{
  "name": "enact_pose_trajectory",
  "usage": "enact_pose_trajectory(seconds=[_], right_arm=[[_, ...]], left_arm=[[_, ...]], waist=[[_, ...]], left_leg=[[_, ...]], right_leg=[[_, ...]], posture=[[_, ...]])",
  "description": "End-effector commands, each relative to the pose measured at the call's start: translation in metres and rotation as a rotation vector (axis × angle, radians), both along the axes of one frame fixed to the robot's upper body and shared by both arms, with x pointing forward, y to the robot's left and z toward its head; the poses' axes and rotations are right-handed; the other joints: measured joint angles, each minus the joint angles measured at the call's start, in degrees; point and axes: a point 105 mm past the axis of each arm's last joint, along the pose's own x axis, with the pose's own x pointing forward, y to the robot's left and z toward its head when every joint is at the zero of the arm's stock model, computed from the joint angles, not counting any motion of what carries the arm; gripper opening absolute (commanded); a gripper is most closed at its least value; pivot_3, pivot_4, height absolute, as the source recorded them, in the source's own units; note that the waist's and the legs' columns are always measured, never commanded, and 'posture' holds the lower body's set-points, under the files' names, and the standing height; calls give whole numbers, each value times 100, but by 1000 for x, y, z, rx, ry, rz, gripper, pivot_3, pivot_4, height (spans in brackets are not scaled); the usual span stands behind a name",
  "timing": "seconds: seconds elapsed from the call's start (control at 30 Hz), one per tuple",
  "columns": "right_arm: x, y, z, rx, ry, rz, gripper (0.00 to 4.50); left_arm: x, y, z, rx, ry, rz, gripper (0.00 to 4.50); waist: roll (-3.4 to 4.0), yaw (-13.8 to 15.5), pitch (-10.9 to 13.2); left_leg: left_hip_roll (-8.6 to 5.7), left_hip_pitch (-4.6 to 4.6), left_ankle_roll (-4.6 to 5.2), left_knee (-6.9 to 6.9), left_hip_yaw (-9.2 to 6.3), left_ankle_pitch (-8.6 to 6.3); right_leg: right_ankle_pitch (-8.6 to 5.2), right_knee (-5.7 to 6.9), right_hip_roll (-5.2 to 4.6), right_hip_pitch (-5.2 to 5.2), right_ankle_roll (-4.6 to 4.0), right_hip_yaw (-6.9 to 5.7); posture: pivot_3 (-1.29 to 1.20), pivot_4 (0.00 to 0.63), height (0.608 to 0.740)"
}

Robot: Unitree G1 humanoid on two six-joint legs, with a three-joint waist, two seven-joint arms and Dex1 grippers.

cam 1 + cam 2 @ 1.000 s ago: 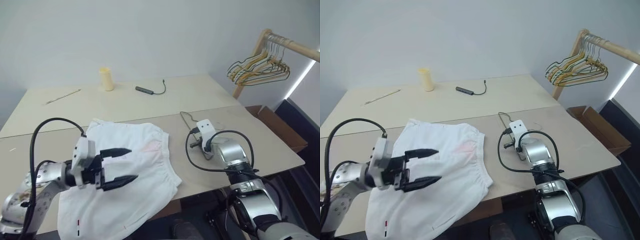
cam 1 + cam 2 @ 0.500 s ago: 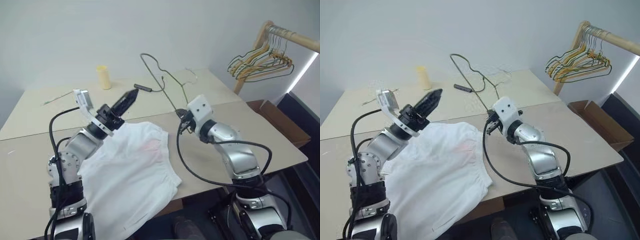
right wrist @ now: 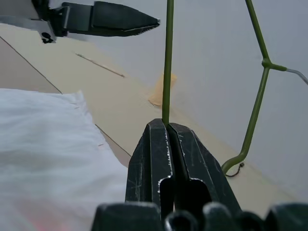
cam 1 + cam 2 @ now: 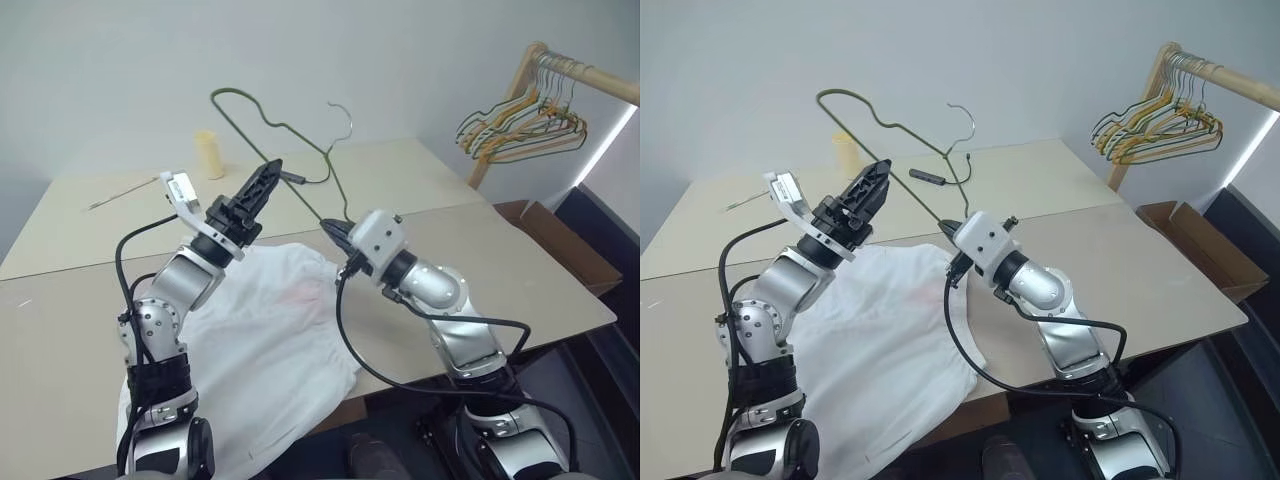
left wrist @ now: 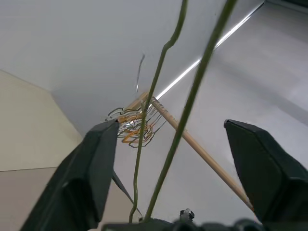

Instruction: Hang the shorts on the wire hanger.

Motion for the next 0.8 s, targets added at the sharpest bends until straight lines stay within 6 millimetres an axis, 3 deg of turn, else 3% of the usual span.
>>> enact_pose_trajectory(seconds=[0.03, 0.3, 0.5, 0.63, 0.73, 0.8], right_arm=[[-6, 1, 12, -9, -98, 21, 0], [1, 1, 8, -27, -120, -24, 0], [6, 0, 5, -78, -162, -76, 0], [5, 0, 1, -114, -169, -70, 1025], [3, -1, 2, -118, -184, -63, 2098], [-5, -4, 8, -27, -111, 9, 2801]], left_arm=[[0, -4, 18, 3, -65, 17, 2616], [8, -12, 9, 58, -51, 51, 30], [13, -18, -2, 148, -44, 71, 30], [7, -21, -1, 195, -109, 57, 0], [5, -19, 0, 238, -152, 70, 0], [4, -14, 2, 268, -191, 82, 0]], waist=[[0, 5, 0], [0, -4, 0], [-2, -4, 1], [-2, -5, 1], [-2, -16, 1], [-2, -17, 1]], left_leg=[[0, 0, -1, 0, 0, 0], [-1, 3, -1, 0, 0, 0], [-2, 3, -1, -1, 1, 1], [-1, 2, -1, -1, 0, 1], [-1, 2, -1, -1, 0, 1], [-1, 3, -1, -1, 1, 1]], right_leg=[[0, -1, 0, 1, 0, 0], [0, -5, 0, 5, 0, -1], [0, -7, 1, 5, 0, 1], [0, -8, 1, 5, 0, 1], [0, -8, 1, 5, 0, 1], [0, -7, 1, 5, 0, 1]], posture=[[-142, 0, 740], [-150, 0, 740], [-157, 0, 740], [-158, 0, 740], [-158, 0, 740], [-154, 0, 740]])
